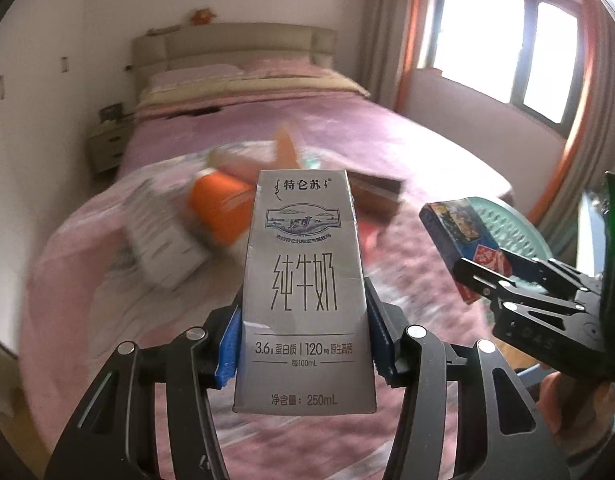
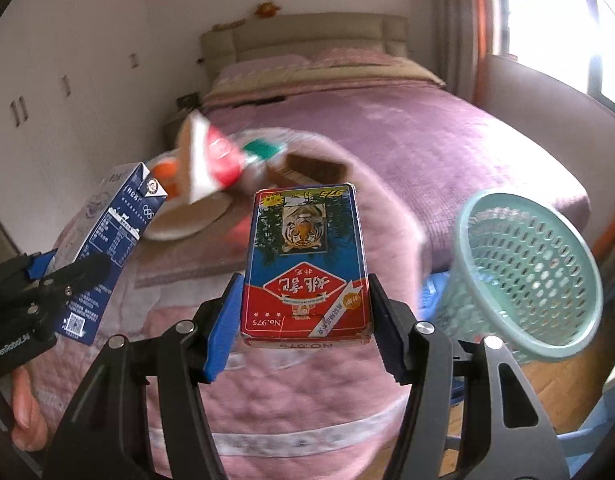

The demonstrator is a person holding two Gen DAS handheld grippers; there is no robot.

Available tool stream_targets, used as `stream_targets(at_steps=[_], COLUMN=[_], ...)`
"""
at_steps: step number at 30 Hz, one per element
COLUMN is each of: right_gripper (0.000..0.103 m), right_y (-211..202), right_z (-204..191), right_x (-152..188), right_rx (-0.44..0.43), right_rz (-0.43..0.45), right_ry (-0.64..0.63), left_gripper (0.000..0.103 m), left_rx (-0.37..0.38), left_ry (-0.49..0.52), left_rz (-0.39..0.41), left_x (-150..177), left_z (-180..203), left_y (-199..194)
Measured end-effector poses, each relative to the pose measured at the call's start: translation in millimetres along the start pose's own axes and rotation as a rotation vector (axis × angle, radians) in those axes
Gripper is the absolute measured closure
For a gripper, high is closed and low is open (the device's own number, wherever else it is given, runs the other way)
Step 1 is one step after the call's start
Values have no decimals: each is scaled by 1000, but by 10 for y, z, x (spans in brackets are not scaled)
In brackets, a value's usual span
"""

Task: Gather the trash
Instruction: 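Carry the card box and milk carton over the teal basket and open both tools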

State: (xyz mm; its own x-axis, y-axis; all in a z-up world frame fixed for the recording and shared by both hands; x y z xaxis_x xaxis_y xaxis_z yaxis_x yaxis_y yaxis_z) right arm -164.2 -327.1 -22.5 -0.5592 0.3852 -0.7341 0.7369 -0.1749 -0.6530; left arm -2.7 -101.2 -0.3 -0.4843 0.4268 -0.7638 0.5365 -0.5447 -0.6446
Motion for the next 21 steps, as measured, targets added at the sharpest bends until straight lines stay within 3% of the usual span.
stream_targets(at_steps=[11,15,21], right_gripper=[47,47,47], right_y=[-155,-127,77], right_z=[1072,1354,1961], right_x=[-396,-416,-347], right_rx=[107,160,208], right_rz=[65,70,-11], right_ry=[170,209,363], left_gripper=[53,53,53], left_rx=[101,156,260], left_ry=[138,172,172], left_rz=[39,20,-69], left_x=[-533,-684,-767], left_z=[1032,1418,1870], left_y=[472,752,1293])
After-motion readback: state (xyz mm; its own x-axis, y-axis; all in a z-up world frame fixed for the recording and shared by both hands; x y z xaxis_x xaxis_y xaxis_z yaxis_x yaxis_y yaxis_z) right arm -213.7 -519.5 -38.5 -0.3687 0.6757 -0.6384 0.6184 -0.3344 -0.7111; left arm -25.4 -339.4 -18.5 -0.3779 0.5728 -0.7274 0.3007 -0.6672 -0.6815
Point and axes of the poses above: each gripper's, at about its wrist camera, not at the fingertips, and y roughly the way its jaws point, z to its right, x to its underside, the point moved 4 cm from there along y, roughly the way its jaws point, and after that the axes turned 5 degrees about y, right-handed, at the moved point
